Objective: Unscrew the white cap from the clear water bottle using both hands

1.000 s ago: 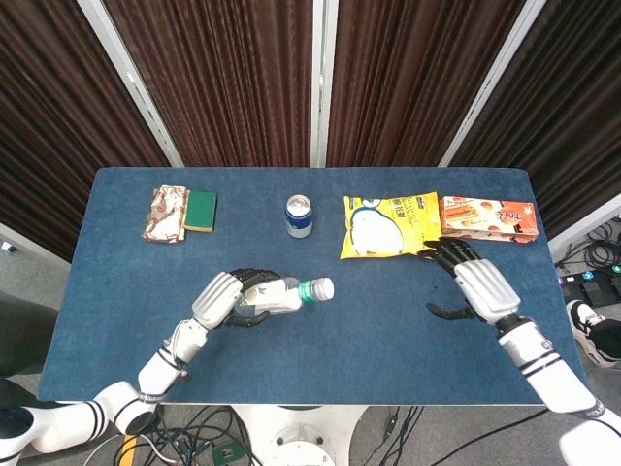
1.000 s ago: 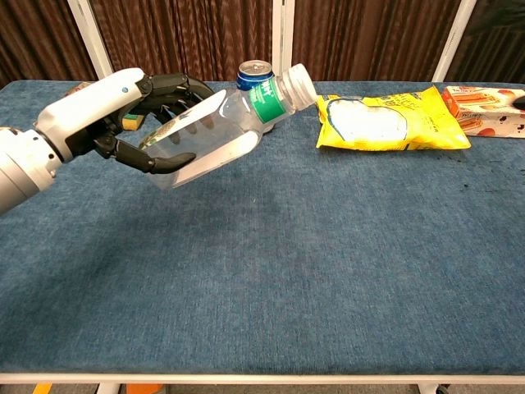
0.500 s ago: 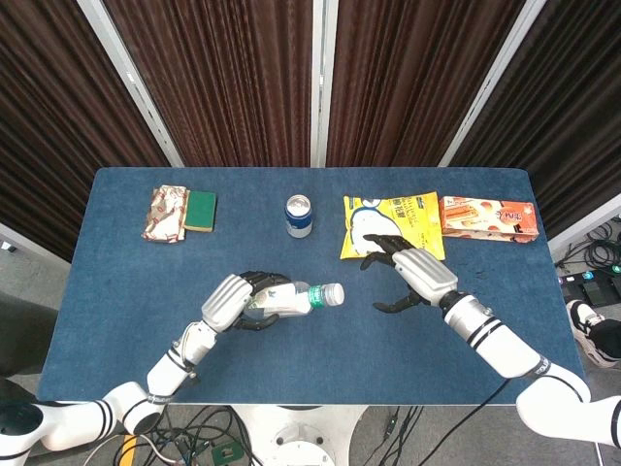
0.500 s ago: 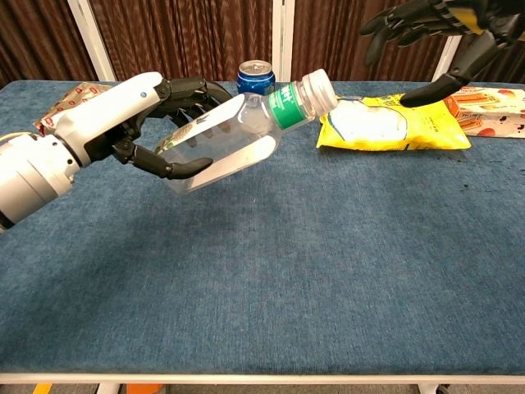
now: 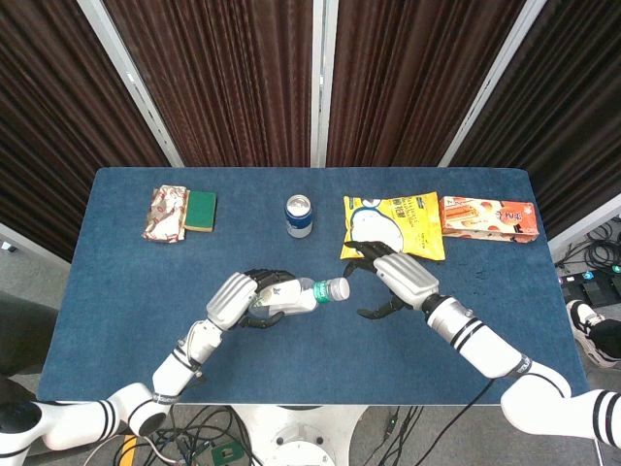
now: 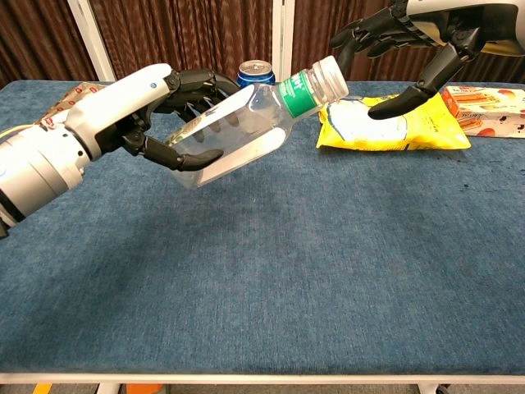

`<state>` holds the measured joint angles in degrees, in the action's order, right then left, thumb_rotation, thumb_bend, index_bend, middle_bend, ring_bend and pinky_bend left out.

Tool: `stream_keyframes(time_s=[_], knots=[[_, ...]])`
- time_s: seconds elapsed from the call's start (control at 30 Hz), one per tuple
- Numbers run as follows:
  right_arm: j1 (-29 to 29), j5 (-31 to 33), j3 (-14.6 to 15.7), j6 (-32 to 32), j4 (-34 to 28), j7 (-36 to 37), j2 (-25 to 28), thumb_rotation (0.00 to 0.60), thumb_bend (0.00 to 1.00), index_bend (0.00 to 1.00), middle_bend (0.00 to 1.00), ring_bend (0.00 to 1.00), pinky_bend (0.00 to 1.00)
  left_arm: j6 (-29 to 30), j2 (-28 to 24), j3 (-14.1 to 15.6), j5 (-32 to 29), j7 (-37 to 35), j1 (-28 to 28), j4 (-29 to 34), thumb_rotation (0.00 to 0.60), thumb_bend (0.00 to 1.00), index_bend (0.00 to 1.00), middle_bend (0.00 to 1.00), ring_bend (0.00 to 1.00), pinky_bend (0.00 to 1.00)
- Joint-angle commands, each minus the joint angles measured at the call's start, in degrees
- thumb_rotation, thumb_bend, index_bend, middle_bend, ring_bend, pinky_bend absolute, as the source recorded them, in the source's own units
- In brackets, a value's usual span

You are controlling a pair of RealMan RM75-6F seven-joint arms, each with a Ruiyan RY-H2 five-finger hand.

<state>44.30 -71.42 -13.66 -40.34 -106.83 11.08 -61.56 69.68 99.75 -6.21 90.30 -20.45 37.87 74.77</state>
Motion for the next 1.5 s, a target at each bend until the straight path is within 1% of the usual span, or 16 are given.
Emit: stream_keyframes(time_s=[0.03,0.23,0.6,1.0,1.17,1.5], knots=[[0.5,0.45,0.12,0.2,0.09,-0.38,-0.45,0.569,0.1,0.33,0.02,0.0,0.0,-0.23,-0.09,-0.11,-0.19,0.05,0.15,0.19,0.6,0.45,0.41,0.44,0.35,0.41],[1.32,1.01,0.07,-0.13,0.26,-1.09,-1.22,0.568,0.1,0.33,0.02,0.0,0.0,-0.62,-0.14,-0.19,-0.57,0.45,0.39,0.48,0.6,0.45,0.41,0.44,0.35,0.41],[1.66,1.02,0.42,-0.72,-0.36,-1.28,-0.88,0.567,0.1,0.33,0.02,0.0,0.0,-1.02,-0.08,0.16,-0.96,0.06,0.41,-0.06,0.6,0.45,0.41,0.44,0.35,0.41],[1.49,-0.83,0.75,-1.89,-2.09,-1.01,-0.05,0.566,0.1,0.33,0.03,0.0,0.0,-1.15,0.1,0.38,-0.99,-0.02,0.54,-0.35,0.6,0.45,0.41,0.44,0.35,0.41],[1.27,-0.73,0.83,-3.13,-1.3,-1.52,-0.52,0.567,0.1,0.32,0.03,0.0,0.0,-0.82,-0.04,0.57,-0.64,0.01,0.48,0.01,0.6,0.45,0.41,0.44,0.35,0.41],[1.43,0.34,1.89,-2.1,-1.11,-2.02,-0.41,0.566,0.11,0.32,0.03,0.0,0.0,-0.64,-0.41,0.38,-0.62,0.38,0.61,0.51,0.6,0.45,0.41,0.44,0.35,0.41]])
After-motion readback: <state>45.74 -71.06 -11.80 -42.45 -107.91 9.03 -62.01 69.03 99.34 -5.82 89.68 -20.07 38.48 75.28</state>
